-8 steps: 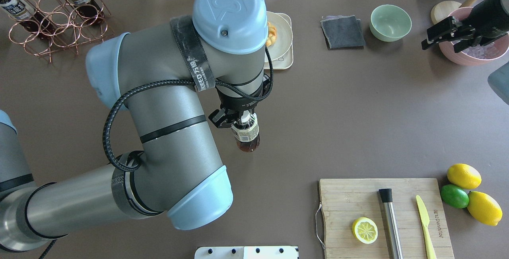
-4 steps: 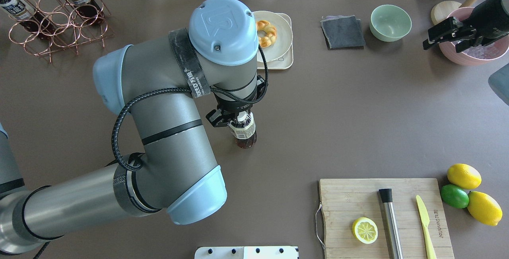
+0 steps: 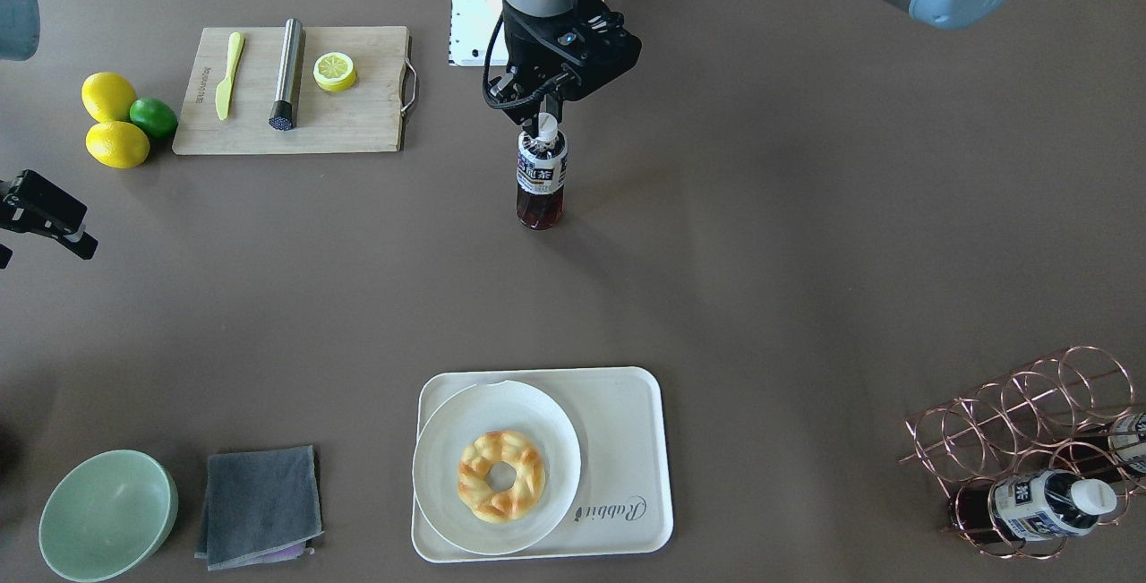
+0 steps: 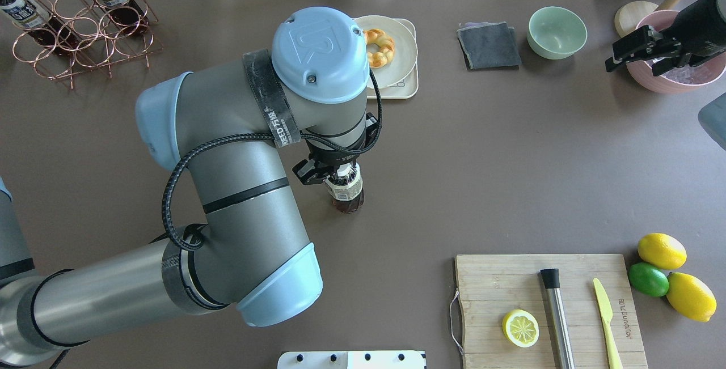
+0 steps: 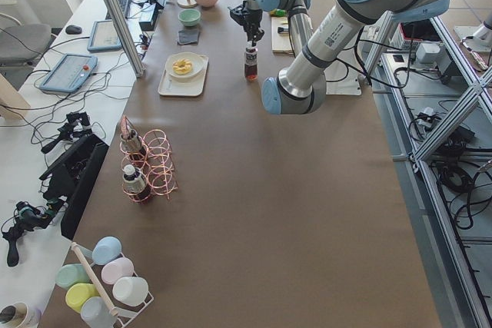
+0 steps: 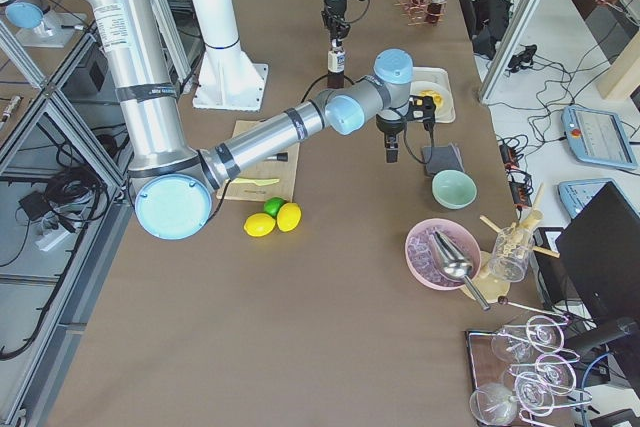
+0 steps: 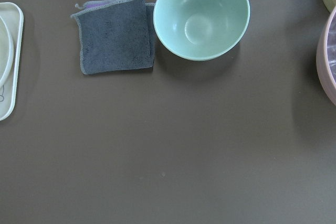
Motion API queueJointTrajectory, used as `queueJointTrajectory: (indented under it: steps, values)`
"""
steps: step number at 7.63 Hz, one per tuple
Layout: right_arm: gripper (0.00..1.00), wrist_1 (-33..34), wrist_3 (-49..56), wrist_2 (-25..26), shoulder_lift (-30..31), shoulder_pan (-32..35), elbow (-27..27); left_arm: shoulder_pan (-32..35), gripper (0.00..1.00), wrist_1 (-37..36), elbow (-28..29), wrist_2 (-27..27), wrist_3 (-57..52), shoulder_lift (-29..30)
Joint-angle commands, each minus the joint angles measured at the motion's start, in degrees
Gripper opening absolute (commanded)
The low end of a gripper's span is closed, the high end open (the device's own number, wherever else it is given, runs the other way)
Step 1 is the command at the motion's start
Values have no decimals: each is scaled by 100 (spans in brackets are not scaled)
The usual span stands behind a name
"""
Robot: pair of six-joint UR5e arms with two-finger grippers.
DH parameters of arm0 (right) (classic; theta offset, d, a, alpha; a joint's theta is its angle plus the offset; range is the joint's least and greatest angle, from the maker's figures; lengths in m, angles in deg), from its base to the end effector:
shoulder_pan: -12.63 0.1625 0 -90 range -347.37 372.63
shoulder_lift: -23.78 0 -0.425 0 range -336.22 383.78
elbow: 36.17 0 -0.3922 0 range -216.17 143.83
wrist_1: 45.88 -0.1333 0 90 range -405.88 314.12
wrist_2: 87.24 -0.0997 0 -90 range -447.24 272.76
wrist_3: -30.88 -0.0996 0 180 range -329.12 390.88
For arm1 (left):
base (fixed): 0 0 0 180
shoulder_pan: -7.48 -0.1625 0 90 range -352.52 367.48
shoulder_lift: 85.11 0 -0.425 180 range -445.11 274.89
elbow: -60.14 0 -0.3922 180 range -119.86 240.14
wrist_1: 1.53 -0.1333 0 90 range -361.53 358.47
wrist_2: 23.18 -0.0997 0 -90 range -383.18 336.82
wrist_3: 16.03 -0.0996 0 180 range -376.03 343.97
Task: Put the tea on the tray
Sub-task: 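Lower the tea bottle onto the table and open the left gripper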
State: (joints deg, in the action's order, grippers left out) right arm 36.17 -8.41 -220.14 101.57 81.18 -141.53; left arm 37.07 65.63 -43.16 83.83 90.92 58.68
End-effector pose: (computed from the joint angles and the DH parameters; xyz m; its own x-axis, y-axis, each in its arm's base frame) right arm -0.1442 -0.5462 0.3978 0.6042 -0.0125 0.7967 -0.1098 0.9890 0.0988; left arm 0.4994 -0.4034 0.0510 0.5099 -0.6101 -0.6064 0.4635 0.7887 -0.4039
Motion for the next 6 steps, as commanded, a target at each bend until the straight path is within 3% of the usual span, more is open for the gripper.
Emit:
queueJointTrajectory:
  steps: [1, 2, 5, 6]
  values:
    - [100, 5, -17, 10, -62, 1, -2, -6, 61, 0, -68, -13, -16, -8]
    - [100, 5, -35, 19, -80, -8, -2, -6, 72, 0, -68, -13, -16, -17]
    - [100, 5, -52, 1, -220, -17, -19, 2, 74, -27, -294, -4, -25, -17]
    - [100, 22, -61, -7, -395, -113, -10, 20, 83, -36, -348, -4, -25, -26]
